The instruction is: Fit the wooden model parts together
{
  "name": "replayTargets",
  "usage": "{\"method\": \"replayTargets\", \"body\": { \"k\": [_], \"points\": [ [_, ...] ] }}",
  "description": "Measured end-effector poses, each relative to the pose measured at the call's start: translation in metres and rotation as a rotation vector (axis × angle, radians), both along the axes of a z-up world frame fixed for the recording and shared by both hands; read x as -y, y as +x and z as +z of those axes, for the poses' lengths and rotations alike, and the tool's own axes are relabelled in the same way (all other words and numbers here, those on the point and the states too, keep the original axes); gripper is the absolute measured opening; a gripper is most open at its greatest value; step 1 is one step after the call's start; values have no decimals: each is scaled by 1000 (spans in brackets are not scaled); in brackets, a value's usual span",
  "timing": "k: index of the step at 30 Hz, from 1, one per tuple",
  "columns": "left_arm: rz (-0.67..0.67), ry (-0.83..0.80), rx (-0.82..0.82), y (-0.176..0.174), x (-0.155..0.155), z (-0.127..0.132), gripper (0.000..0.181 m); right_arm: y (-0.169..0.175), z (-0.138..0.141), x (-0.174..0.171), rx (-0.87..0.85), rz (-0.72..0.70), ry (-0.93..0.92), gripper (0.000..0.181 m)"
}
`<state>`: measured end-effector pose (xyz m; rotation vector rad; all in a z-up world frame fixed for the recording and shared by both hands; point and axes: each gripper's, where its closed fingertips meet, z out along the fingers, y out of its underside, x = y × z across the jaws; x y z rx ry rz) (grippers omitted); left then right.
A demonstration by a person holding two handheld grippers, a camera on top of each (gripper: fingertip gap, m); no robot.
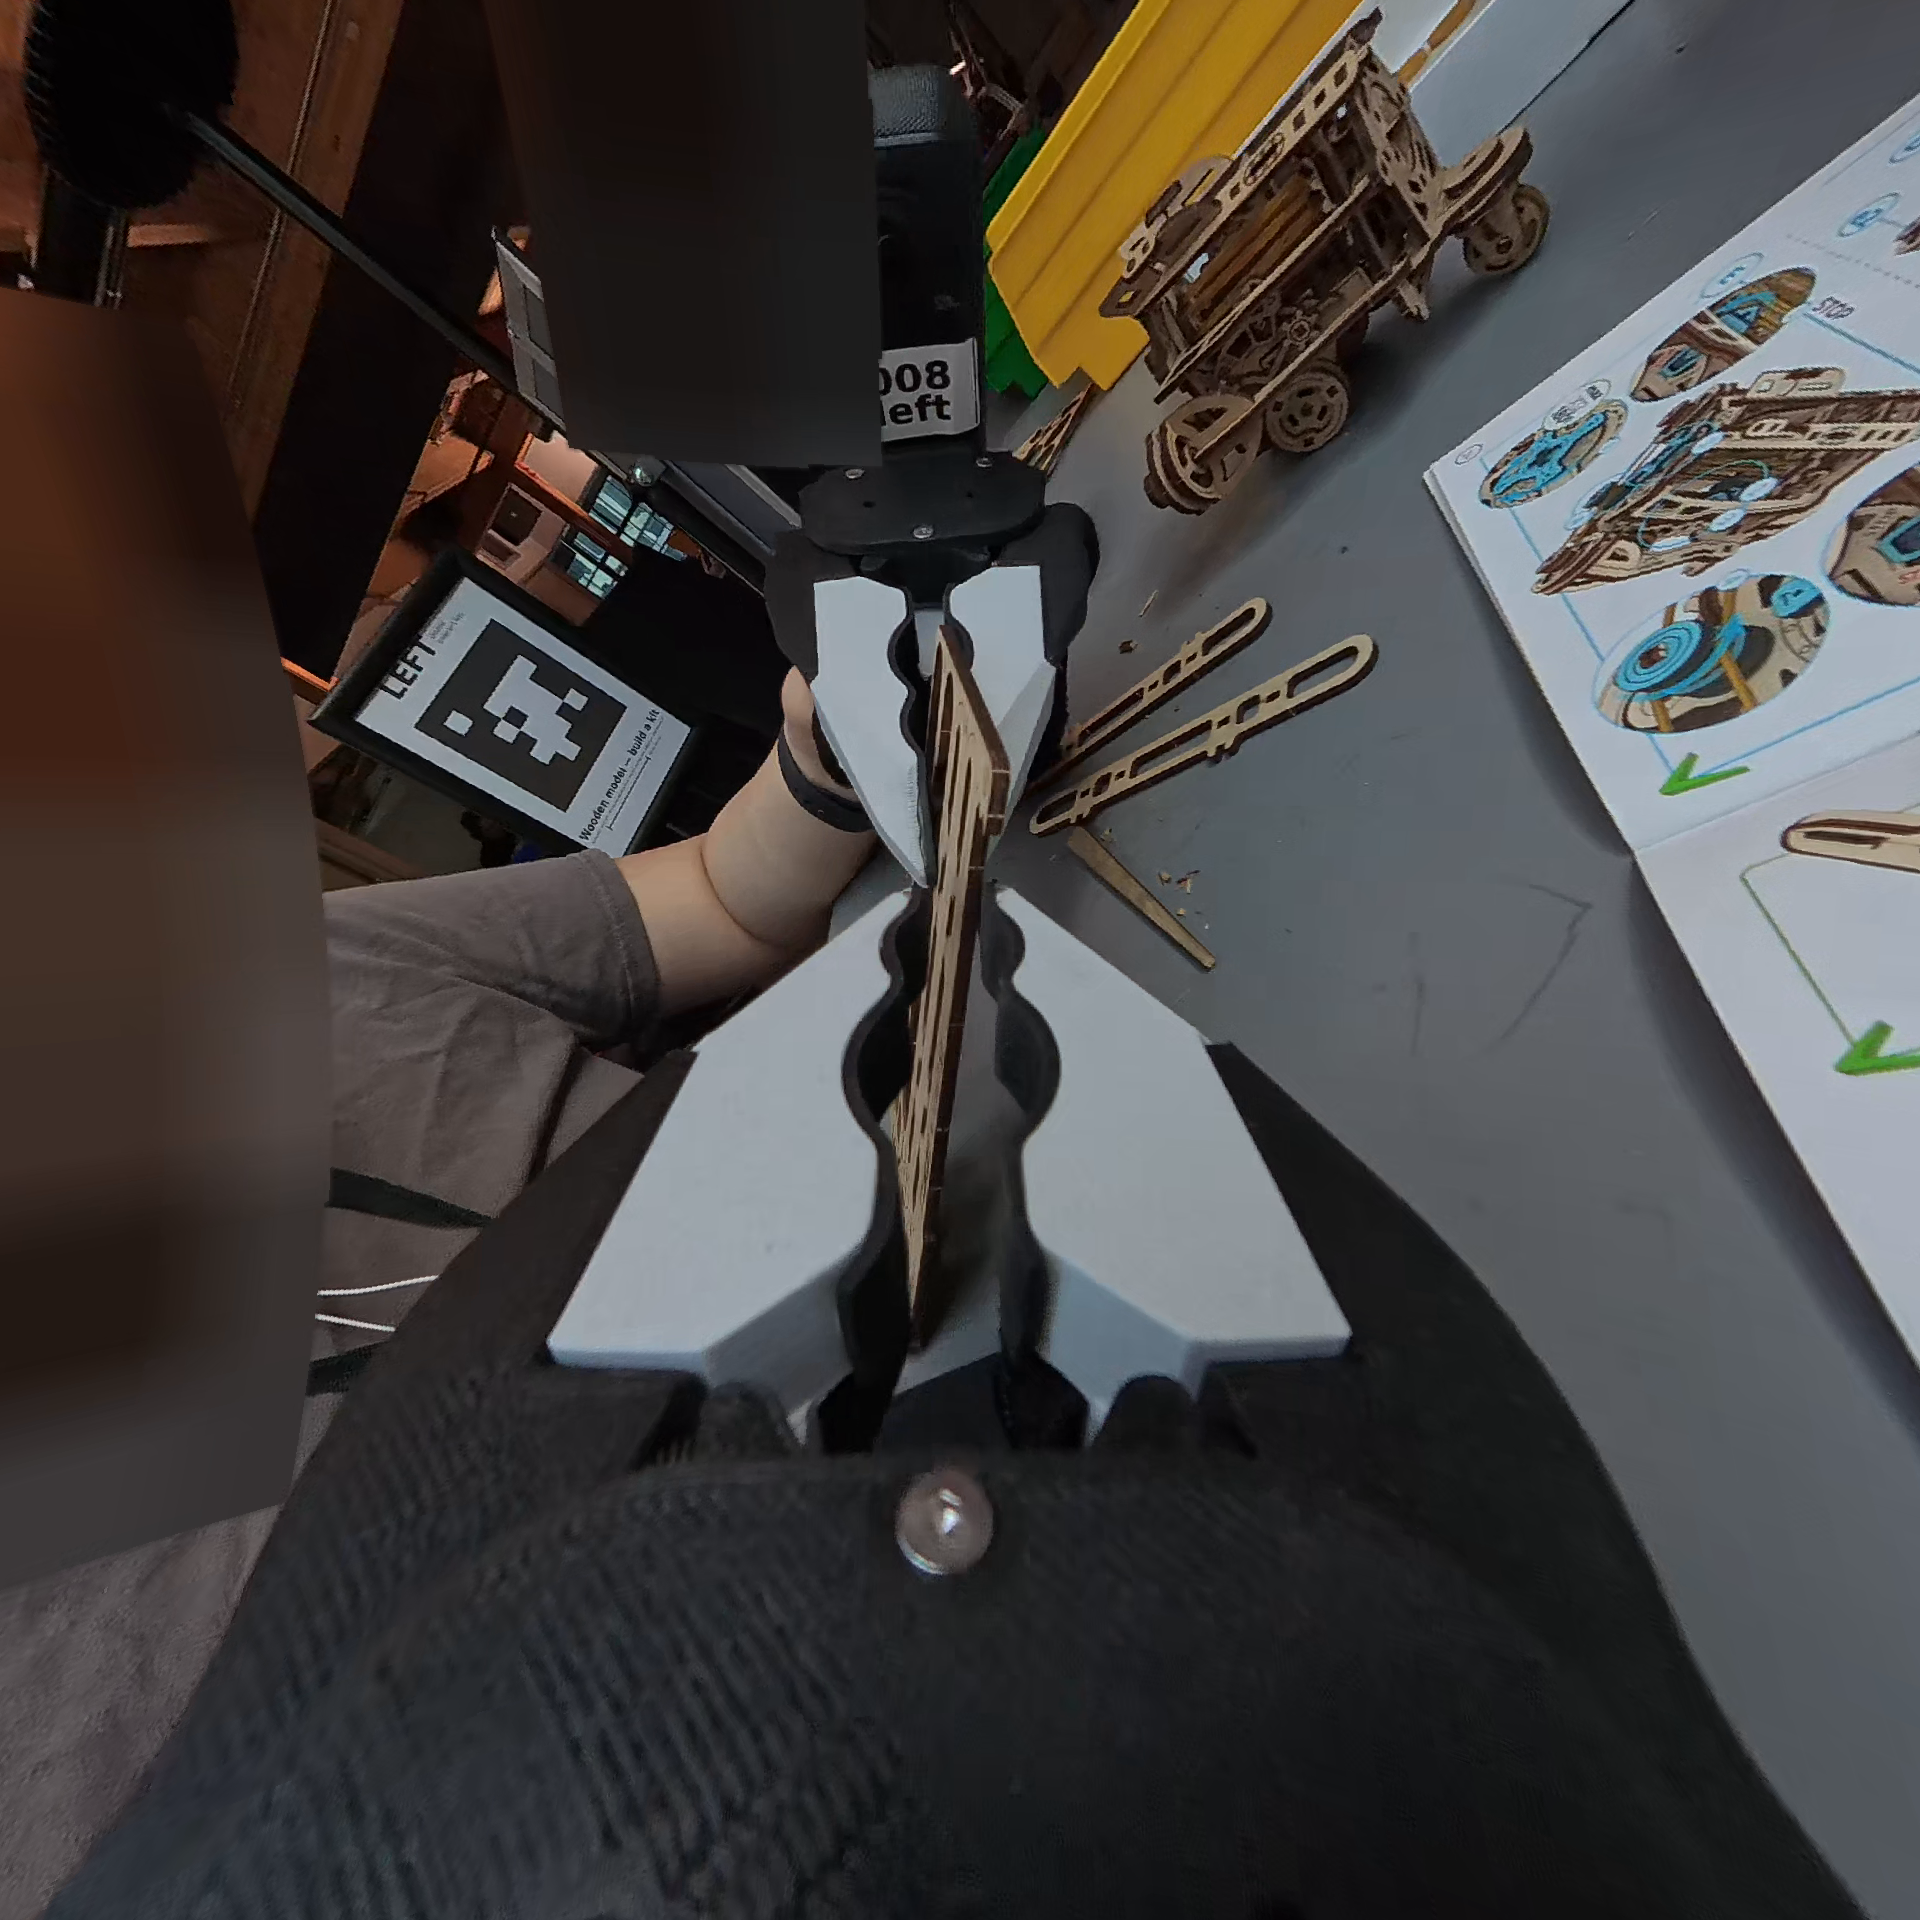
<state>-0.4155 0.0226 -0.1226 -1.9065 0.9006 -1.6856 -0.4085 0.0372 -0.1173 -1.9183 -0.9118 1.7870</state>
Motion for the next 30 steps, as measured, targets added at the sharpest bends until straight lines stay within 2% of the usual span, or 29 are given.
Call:
{"method": "replayTargets", "body": {
  "k": [1, 3, 7, 9, 21, 24, 30],
  "points": [
    [-5, -8, 7, 0, 1, 1, 0, 1, -1, 1, 10, 9, 7, 1],
    [-6, -10, 22, 1, 1, 2, 1, 1, 0, 2, 4, 12, 7, 1],
    [-27, -62, 42, 4, 4, 3, 15, -2, 1, 5, -18, 27, -18, 0],
    [-43, -54, 20, 6, 7, -3, 1, -4, 1, 5, -19, 29, -19, 0],
    [-51, -32, -5, 5, 9, -3, 1, -6, -1, 9, -13, 44, -30, 0],
    [19, -12, 6, -2, -4, 3, 12, -5, -3, 10, -1, 53, -26, 0],
    [60, 7, 30, -13, -14, 11, 1, -7, -7, 12, 27, 61, -13, 1]
  ]
}}
